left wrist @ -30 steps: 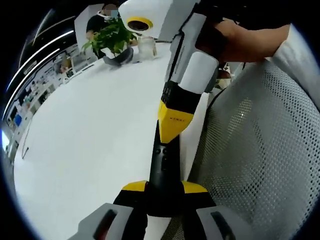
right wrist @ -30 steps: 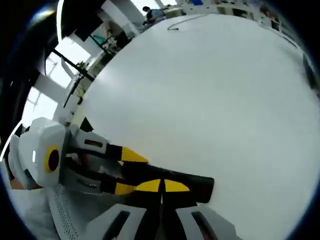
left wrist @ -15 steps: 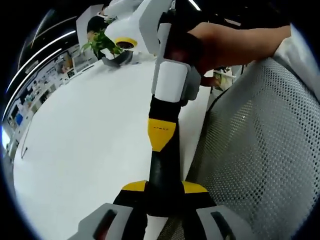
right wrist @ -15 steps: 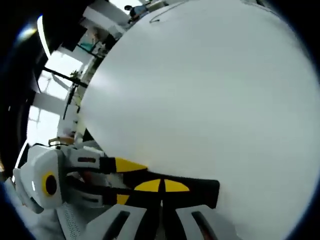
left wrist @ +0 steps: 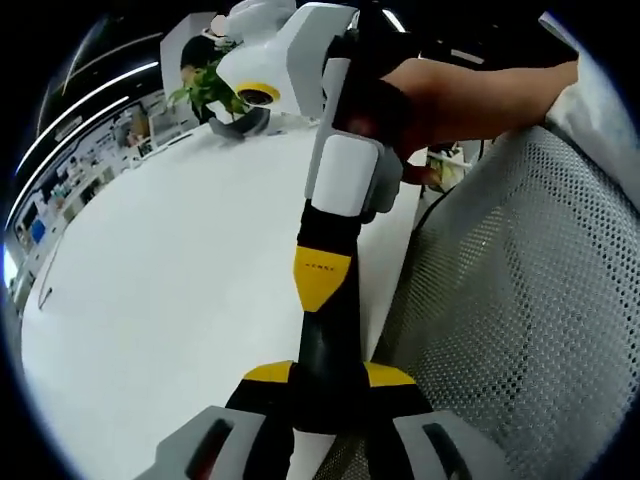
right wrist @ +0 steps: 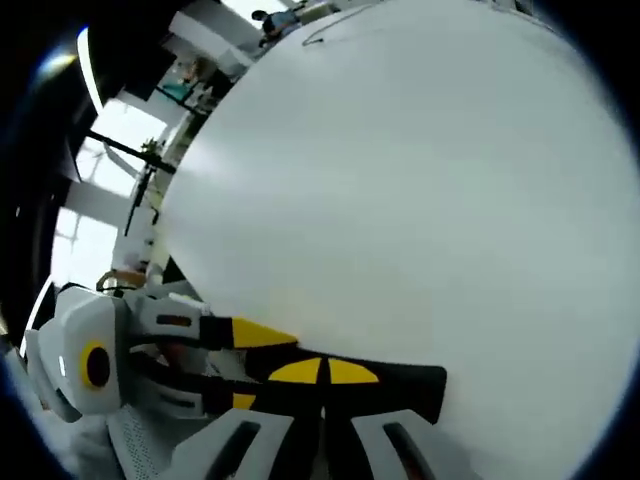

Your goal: Press the specified remote control buttons in sequence, fully releasing each button before pressing the next.

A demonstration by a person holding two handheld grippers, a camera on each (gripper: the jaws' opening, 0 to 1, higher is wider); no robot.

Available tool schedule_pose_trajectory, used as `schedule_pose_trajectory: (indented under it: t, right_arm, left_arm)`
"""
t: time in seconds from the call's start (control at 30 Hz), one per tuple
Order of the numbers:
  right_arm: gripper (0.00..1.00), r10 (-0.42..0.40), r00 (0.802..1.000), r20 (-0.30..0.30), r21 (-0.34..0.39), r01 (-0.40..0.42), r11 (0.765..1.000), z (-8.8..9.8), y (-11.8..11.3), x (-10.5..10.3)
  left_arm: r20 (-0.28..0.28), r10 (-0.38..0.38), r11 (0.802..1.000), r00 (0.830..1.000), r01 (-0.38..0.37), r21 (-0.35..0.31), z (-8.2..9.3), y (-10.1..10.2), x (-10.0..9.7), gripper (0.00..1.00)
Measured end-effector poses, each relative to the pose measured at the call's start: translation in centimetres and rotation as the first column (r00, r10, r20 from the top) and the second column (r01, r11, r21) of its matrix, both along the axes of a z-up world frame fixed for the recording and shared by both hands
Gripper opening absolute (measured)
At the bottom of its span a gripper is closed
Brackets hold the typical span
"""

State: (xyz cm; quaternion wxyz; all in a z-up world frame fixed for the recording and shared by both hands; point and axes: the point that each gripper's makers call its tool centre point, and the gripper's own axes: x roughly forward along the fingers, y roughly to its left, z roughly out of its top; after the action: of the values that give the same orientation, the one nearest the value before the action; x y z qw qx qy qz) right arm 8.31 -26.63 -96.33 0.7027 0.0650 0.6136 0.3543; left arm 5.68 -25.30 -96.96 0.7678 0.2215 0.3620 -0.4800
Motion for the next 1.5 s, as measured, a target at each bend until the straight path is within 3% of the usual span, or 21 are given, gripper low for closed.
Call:
schedule_pose_trajectory:
  t: [0.17, 0.37, 0.53, 0.7, 0.87, 1.13, 1.2, 1.37, 1.5]
  right_arm:
    - [0.0, -0.026, 1.0, 0.011, -0.027, 0.026, 0.999, -0.3, 0.2, 0.6]
    - [0.0, 0.02, 0.999, 0.027, -0.085, -0.018, 0.996, -0.2, 0.3, 0.6]
    - [0.0, 0.029, 0.997, 0.071, -0.022, -0.028, 0.999, 0.0, 0.0, 0.4]
    - [0.0, -0.001, 0.997, 0.078, -0.002, 0.001, 1.0, 0.9, -0.4, 0.9]
    - [0.0, -0.016, 1.0, 0.021, -0.009, 0.016, 1.0, 0.6, -0.8, 0.5]
    - [0.0, -0.029, 1.0, -0.011, 0.0, 0.029, 1.0, 1.0, -0.6, -0.4]
    - [0.0, -0.031, 0.999, -0.012, -0.012, 0.031, 0.999, 0.9, -0.7, -0.3]
    - [0.0, -0.024, 0.999, -0.046, -0.026, 0.023, 0.999, 0.4, -0.8, -0.9]
    - [0.0, -0.02, 0.999, -0.025, -0.03, 0.019, 0.999, 0.6, -0.8, -0.7]
  left_arm:
    - [0.001, 0.001, 1.0, 1.0, -0.001, 0.0, 0.0, 0.0, 0.0, 0.23]
    - [-0.004, 0.007, 1.0, 1.0, -0.007, -0.015, 0.1, 0.0, 0.0, 0.23]
    - [0.004, 0.006, 1.0, 1.0, -0.006, -0.012, 0.0, 0.0, 0.1, 0.24]
    - [-0.012, 0.035, 0.999, 0.999, -0.034, 0.015, 0.1, 0.4, 0.2, 0.26]
    - [-0.022, 0.039, 0.999, 0.999, -0.039, 0.026, 0.1, 1.1, 0.0, 0.26]
    - [-0.024, 0.024, 1.0, 0.999, -0.024, 0.021, 0.0, 1.4, -0.3, 0.24]
    - [-0.002, -0.006, 0.999, 1.0, 0.006, 0.032, 0.0, 1.3, -0.4, 0.24]
    - [-0.045, 0.016, 1.0, 0.999, -0.016, 0.002, 0.1, 1.3, -0.1, 0.23]
    - [-0.01, -0.018, 1.0, 1.0, 0.018, 0.017, 0.0, 0.9, -0.2, 0.23]
